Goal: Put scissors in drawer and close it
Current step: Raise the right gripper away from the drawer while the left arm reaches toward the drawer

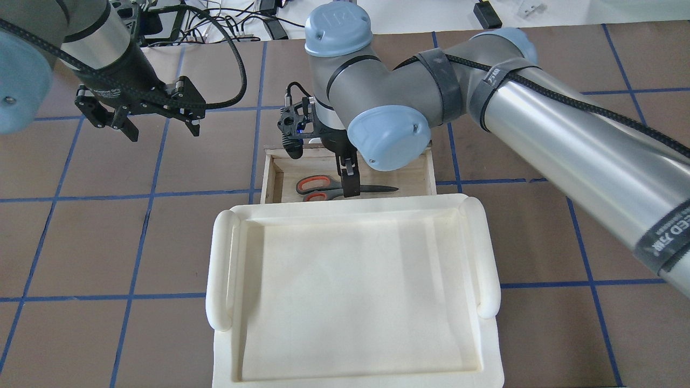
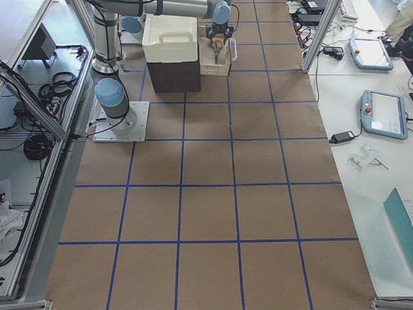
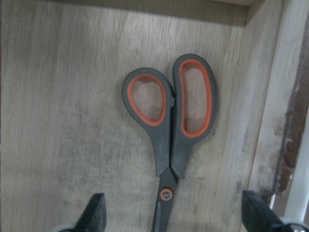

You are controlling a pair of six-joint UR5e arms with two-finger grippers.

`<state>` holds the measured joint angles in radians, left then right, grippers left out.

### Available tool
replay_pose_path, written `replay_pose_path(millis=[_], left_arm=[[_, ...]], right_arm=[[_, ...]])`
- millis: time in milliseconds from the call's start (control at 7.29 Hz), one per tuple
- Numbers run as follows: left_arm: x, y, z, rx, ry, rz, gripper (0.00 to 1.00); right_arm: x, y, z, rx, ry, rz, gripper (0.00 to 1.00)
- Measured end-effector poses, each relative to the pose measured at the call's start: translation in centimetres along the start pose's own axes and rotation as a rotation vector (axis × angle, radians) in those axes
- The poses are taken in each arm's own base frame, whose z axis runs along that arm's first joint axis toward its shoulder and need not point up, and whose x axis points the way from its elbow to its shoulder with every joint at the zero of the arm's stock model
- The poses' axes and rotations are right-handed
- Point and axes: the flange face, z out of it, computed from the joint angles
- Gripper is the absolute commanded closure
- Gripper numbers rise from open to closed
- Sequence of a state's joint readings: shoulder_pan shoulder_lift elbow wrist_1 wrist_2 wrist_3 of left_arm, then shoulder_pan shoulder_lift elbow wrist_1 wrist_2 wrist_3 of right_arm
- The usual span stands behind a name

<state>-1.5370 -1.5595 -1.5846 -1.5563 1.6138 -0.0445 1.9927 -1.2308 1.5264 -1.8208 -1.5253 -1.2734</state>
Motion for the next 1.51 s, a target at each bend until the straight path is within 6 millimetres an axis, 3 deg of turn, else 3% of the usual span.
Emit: replay_pose_path(millis=[412,549,960,1097,1509], left_arm=[[0.2,-0.2,0.3,-0.002,0.012,-0.002,0.0],[0.4,-0.4,0.4,-0.006,0.012,-0.002,0.0],[0.6,-1.1,1.3,-0.011,0.012,0.007,0.0],[0.7,-1.7,1.4,0.007,0.016,0.023,0.0],[1.9,-4.1,2.5,0.047,0.035,0.078,0.0]], right_arm=[[-1.0,1.5,-4.6,-0.03,0.092,0.138,0.0],[-1.1,3.1,-6.6,-0.03,0.126,0.194,0.0],[-1.0,12.4,-13.4,0.019,0.23,0.474,0.0],[-2.0,14.3,-15.5,0.042,0.264,0.605,0.0],[-4.6,16.0,-18.4,0.094,0.278,1.029,0.0]])
